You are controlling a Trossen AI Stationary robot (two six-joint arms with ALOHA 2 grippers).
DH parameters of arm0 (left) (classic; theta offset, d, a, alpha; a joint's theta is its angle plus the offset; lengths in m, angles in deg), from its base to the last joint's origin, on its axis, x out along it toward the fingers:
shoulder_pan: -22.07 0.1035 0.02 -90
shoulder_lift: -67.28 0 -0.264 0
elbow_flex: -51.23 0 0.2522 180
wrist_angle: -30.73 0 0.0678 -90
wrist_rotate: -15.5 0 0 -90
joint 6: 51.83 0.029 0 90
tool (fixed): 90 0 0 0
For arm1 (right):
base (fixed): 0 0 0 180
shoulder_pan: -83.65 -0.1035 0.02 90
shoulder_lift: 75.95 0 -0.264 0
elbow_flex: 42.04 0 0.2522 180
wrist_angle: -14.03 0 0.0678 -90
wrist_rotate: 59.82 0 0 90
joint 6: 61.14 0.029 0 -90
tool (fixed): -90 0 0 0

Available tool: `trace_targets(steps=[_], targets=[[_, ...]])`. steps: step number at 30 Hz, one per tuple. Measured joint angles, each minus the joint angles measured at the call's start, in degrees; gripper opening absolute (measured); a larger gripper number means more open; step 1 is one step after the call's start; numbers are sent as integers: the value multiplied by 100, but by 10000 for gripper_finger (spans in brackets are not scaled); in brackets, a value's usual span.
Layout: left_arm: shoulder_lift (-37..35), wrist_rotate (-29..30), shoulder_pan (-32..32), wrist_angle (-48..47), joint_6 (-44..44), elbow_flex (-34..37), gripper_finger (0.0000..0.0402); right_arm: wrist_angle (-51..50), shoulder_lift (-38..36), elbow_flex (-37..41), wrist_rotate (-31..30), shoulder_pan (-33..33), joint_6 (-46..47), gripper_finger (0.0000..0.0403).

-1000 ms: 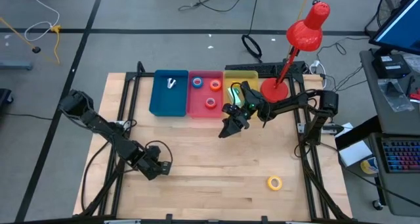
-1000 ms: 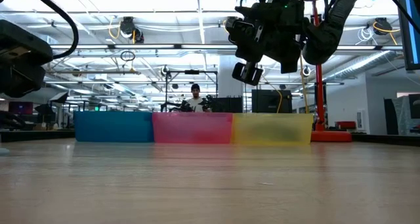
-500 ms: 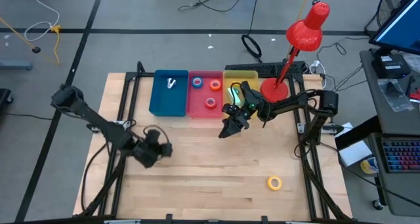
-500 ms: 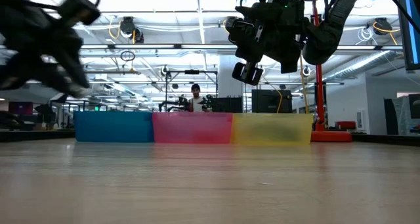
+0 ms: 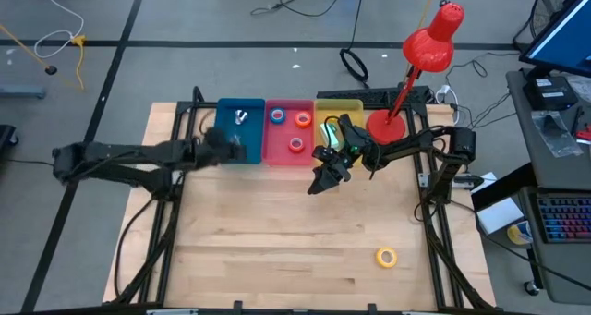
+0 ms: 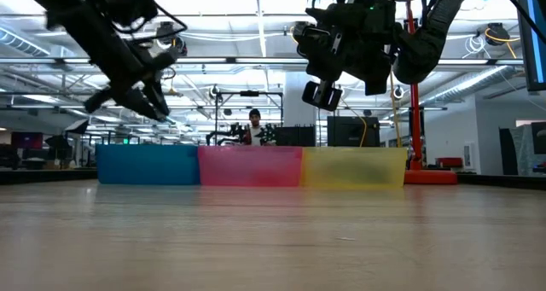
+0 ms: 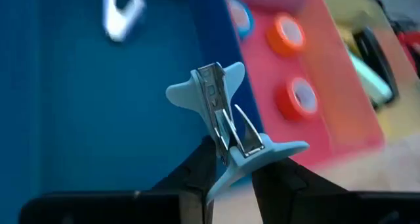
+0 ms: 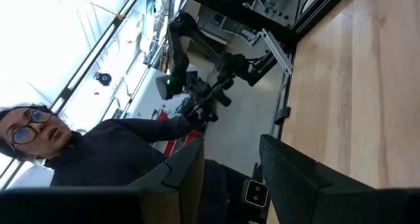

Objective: Pick and place Stapler, Stapler remover, tape
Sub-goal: Put the blue staple remover into the blue bin

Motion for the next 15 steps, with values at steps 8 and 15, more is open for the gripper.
trace_targets(steps=[8, 15], targets=[[688, -1161, 2065, 1098, 1617, 0, 84, 0, 0, 0, -15, 0, 58, 141], [1832, -2191, 2713, 1556, 1747, -2, 85, 0, 0, 0, -24, 0, 60, 141]])
